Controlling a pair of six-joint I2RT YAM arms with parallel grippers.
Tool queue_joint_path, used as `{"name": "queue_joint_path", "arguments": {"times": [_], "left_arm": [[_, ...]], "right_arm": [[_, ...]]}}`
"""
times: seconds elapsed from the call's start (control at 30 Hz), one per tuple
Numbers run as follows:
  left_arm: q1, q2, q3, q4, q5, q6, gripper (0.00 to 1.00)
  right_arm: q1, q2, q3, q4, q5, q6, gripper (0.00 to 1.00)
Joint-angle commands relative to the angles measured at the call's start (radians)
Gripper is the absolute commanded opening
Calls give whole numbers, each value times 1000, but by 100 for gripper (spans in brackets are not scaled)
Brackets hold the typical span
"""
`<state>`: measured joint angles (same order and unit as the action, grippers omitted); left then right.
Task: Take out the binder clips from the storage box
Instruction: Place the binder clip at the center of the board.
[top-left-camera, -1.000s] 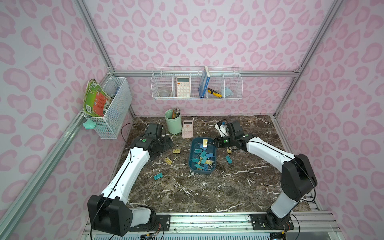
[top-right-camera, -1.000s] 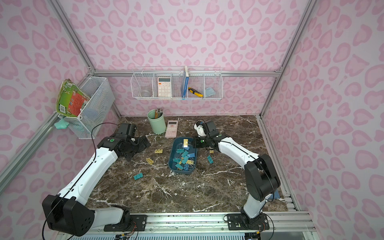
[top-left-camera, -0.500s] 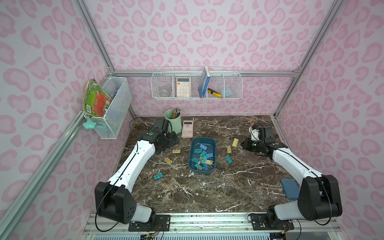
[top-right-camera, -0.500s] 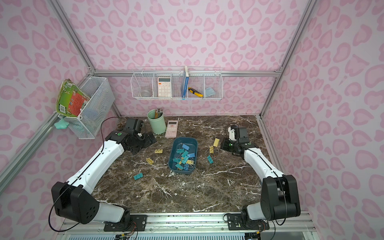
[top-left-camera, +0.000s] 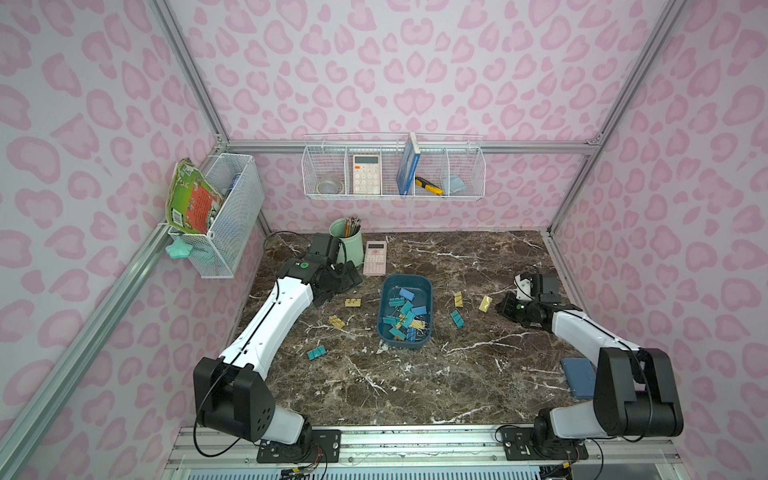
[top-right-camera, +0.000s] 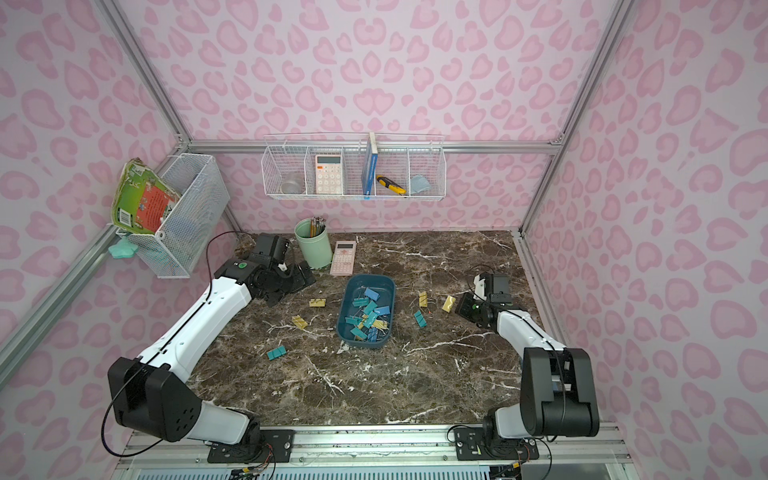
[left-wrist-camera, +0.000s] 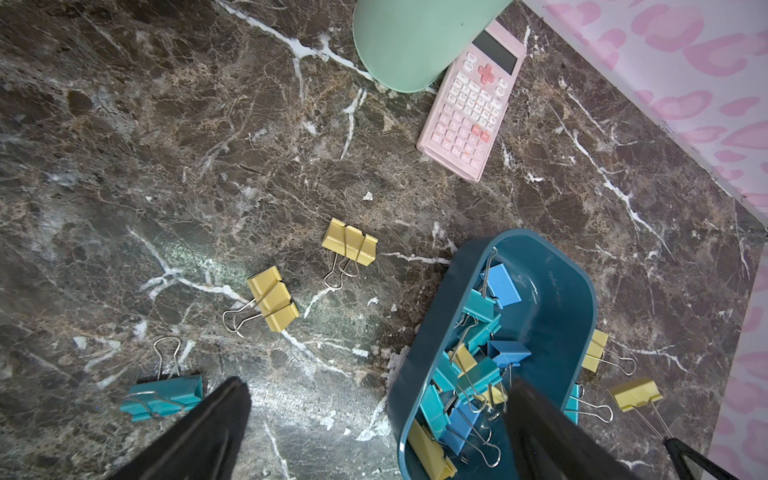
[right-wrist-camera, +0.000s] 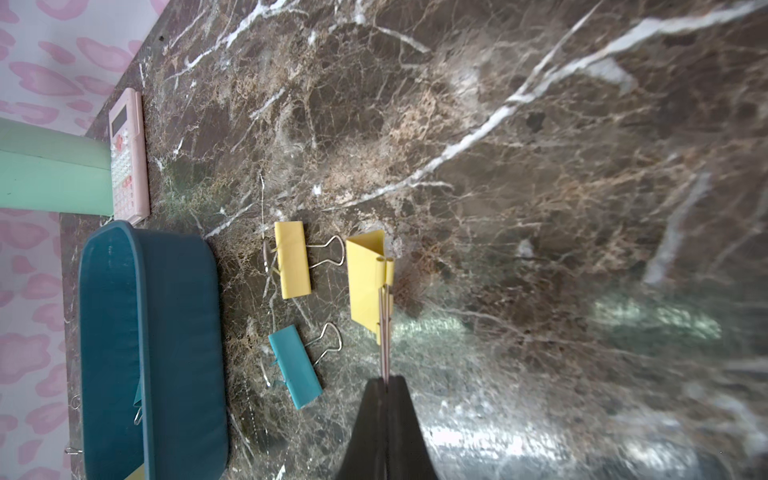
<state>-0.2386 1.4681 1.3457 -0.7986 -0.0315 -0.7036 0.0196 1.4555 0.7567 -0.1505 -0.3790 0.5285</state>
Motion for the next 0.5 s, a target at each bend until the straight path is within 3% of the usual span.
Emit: {"name": "queue_joint_path", "arguments": {"times": [0.0,0.03,0.13,0.2,0.47], "left_arm": [[-1,-11,3,-17,-5,10,99],[-1,-18,1,-17,-5,10,99],[-2,-31,-9,-20,-2,12,99],[-2,-40,-16,-20,-2,15,99],[-11,-60,-31,2,45,39,99]], "right_arm": [[2,30,19,54,-16,12,0],[2,38,25,53,-13,13,4],[10,43,41,43,-5,10,33],[23,36,57,25,17,6,45],[198,10,194,-73,133,-40,55]]}}
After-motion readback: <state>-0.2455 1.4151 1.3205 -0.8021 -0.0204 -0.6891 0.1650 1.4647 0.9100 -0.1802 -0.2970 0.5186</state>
